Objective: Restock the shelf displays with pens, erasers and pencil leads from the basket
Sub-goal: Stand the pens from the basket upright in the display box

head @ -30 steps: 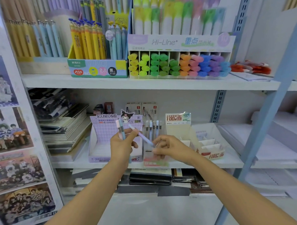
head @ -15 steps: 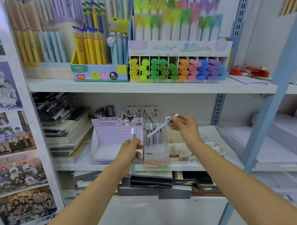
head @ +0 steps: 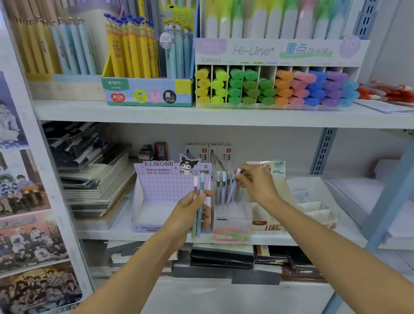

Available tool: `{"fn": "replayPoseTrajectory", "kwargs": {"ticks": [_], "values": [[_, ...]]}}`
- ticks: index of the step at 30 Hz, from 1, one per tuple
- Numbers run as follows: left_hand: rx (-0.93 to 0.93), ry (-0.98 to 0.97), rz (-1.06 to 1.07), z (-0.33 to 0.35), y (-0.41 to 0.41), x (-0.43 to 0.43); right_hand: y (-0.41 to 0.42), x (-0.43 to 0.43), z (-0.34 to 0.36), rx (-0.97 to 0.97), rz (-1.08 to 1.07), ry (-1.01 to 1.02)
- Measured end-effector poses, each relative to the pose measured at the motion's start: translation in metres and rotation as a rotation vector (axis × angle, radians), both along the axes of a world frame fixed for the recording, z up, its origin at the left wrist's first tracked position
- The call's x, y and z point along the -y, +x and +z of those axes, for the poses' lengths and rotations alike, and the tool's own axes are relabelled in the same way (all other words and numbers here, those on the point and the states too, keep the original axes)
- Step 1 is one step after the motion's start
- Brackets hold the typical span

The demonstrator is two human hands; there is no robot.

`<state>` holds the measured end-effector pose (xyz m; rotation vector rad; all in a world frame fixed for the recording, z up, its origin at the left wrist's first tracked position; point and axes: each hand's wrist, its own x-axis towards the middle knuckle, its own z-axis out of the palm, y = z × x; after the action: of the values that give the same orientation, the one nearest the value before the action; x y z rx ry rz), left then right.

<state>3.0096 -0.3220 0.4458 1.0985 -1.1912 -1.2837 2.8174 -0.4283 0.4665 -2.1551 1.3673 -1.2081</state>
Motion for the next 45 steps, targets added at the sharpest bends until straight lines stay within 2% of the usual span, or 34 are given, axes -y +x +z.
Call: {"fn": "replayPoseTrajectory", "kwargs": {"ticks": [7, 13, 20, 27, 29, 33, 35, 38, 41, 45], "values": [[-0.124, 0.067, 0.021, -0.005, -0.004, 0.005, 0.004, 0.006, 0.009, -0.104, 0.043, -0.007], [-0.147, 0.049, -0.014, -0.004, -0.001, 0.004, 0.002, 0.002, 0.009, -0.127, 0.048, -0.034], [-0.044, 0.028, -0.002, -0.005, 0.0, 0.001, 0.011, 0.006, 0.005, -0.14, -0.088, -0.177], [0.028, -0.018, 0.006, 0.0, -0.001, -0.006, 0.015, 0.004, -0.001, -0.187, -0.108, -0.09], [0.028, -0.025, 0.004, 0.003, -0.003, -0.009, 0.014, -0.002, 0.003, -0.1, -0.081, -0.059], [0.024, -0.031, -0.018, 0.009, -0.013, -0.015, 0.018, -0.027, 0.022, 0.333, 0.113, 0.138], [0.039, -0.043, -0.034, 0.013, -0.021, -0.017, 0.021, -0.038, 0.029, 0.373, 0.207, 0.244], [0.045, -0.042, -0.068, 0.018, -0.031, -0.02, 0.017, -0.047, 0.035, 0.402, 0.255, 0.29], [0.037, -0.006, -0.058, 0.022, -0.035, -0.024, 0.0, -0.052, 0.041, 0.52, 0.241, 0.265], [0.062, 0.092, 0.059, 0.022, -0.031, -0.021, -0.023, -0.043, 0.046, 0.667, 0.148, 0.161]]}}
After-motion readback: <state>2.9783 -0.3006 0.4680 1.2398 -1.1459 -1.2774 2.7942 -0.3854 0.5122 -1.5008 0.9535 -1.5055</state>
